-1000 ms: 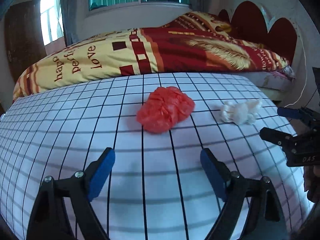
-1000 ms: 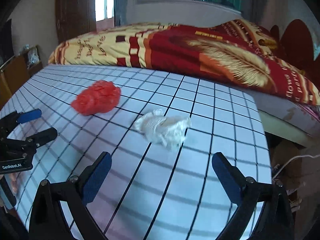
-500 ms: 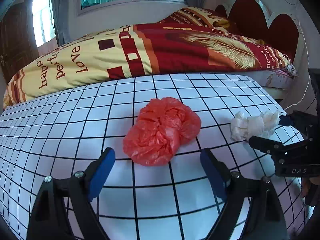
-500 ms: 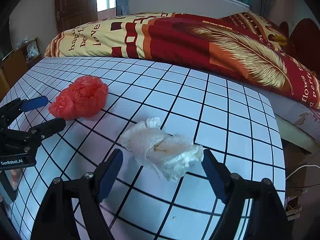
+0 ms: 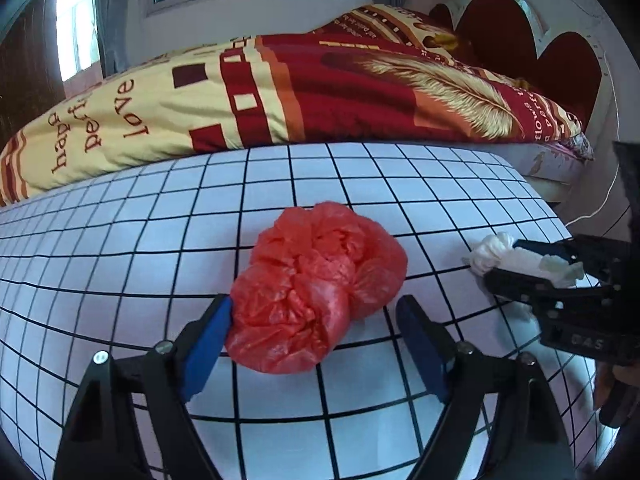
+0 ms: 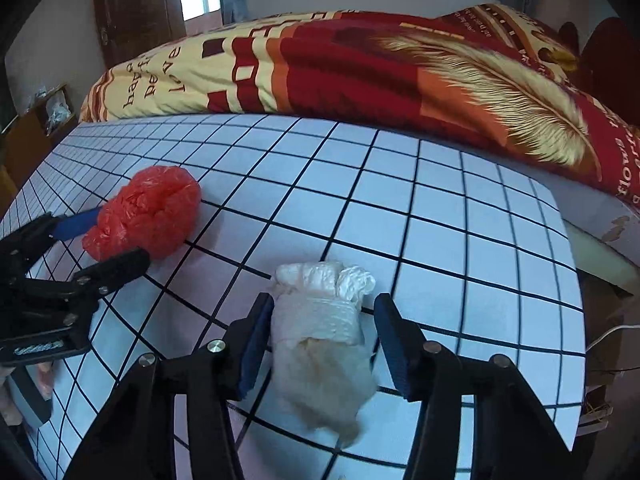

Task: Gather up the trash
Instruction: 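Grasp the red plastic bag with the left tool while the right tool grasps the white tissue, then lift the red bag and white tissue and carry both over the black bin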

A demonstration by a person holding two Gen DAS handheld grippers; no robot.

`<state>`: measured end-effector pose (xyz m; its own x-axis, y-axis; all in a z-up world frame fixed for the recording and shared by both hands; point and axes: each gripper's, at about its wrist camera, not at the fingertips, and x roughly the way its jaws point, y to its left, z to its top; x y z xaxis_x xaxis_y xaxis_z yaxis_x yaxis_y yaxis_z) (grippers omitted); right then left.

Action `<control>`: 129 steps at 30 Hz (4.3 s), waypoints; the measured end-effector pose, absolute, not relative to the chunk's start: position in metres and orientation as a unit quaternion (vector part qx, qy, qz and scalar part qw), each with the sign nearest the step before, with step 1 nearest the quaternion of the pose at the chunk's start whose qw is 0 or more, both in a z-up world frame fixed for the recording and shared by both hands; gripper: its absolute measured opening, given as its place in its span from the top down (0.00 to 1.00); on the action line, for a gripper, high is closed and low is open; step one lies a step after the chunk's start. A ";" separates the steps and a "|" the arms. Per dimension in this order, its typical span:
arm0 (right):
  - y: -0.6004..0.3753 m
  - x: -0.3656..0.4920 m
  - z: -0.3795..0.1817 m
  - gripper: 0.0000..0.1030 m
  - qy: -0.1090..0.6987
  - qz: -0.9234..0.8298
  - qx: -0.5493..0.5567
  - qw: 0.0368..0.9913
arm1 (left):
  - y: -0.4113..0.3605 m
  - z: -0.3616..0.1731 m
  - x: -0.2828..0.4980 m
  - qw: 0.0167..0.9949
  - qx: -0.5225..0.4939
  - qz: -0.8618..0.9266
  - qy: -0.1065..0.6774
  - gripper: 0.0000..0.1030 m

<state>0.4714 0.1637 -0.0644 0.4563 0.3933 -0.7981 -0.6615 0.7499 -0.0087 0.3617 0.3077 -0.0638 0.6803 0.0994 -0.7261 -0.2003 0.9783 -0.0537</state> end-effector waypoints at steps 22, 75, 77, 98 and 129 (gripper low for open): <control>0.172 0.465 -0.068 0.61 0.415 0.325 -0.174 0.832 | 0.315 -0.070 0.375 0.906 -0.100 0.054 0.407 0.64; 0.074 0.276 0.037 0.62 0.308 0.336 -0.127 0.881 | 0.217 0.018 0.181 0.946 -0.050 0.041 0.319 0.66; 0.062 0.268 0.043 0.62 0.302 0.332 -0.122 0.885 | 0.206 0.024 0.174 0.949 -0.042 0.036 0.312 0.66; -0.098 0.192 0.069 0.62 0.259 0.242 -0.052 0.933 | 0.087 0.040 0.137 0.958 -0.015 -0.043 0.284 0.66; -0.283 0.134 0.010 0.62 0.298 0.073 -0.007 0.952 | -0.077 -0.010 0.137 0.923 0.039 -0.202 0.326 0.66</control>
<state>0.1342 -0.2831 0.0097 0.8122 0.1353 -0.5675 -0.1441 0.9891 0.0296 0.1370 -0.0774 -0.0101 0.7054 -0.3479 -0.6176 0.3992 0.9149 -0.0594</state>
